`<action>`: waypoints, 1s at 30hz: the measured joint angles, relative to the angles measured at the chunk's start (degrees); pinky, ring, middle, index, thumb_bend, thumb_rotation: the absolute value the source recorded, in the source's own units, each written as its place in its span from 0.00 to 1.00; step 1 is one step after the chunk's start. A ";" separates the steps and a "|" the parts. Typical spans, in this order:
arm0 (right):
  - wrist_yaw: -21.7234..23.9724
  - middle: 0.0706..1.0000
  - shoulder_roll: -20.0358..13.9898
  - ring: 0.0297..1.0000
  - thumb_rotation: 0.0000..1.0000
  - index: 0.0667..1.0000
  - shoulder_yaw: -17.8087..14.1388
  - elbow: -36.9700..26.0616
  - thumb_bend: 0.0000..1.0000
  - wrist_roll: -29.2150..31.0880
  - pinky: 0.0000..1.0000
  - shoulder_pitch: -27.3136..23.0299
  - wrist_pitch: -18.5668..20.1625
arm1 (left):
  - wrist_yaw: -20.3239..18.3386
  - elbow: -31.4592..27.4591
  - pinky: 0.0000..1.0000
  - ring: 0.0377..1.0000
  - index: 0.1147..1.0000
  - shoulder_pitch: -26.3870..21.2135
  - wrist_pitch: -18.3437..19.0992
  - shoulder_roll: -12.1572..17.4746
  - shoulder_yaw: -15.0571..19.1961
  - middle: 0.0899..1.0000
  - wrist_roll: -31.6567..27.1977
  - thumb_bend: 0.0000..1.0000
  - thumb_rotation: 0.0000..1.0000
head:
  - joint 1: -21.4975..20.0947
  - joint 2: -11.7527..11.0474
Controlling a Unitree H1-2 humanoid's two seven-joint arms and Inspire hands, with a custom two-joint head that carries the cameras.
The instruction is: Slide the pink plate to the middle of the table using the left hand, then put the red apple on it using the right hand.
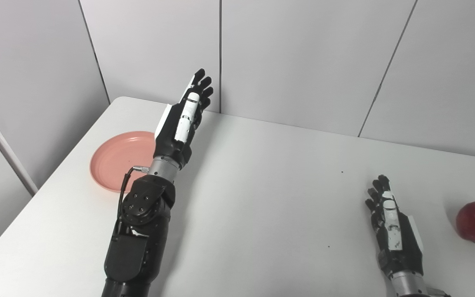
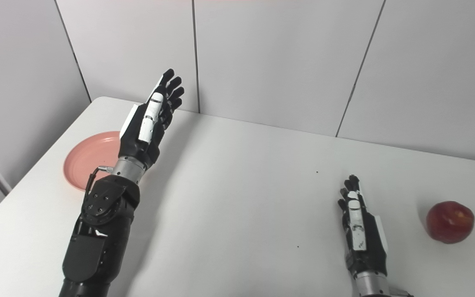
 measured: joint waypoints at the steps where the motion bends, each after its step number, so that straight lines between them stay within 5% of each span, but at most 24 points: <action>1: 0.01 1.00 -0.06 1.00 1.00 1.00 0.00 -0.05 0.18 0.01 1.00 0.04 0.00 | 0.11 0.03 0.98 0.97 0.95 -0.08 -0.01 0.22 0.42 0.97 -0.35 0.42 1.00 | 0.09 0.09; 30: 0.73 1.00 -1.06 1.00 1.00 1.00 -0.22 -0.75 0.20 0.82 1.00 0.57 0.00 | 4.70 7.19 0.99 0.97 0.96 -1.77 -3.28 7.58 12.17 0.98 -3.71 0.37 1.00 | 2.55 0.18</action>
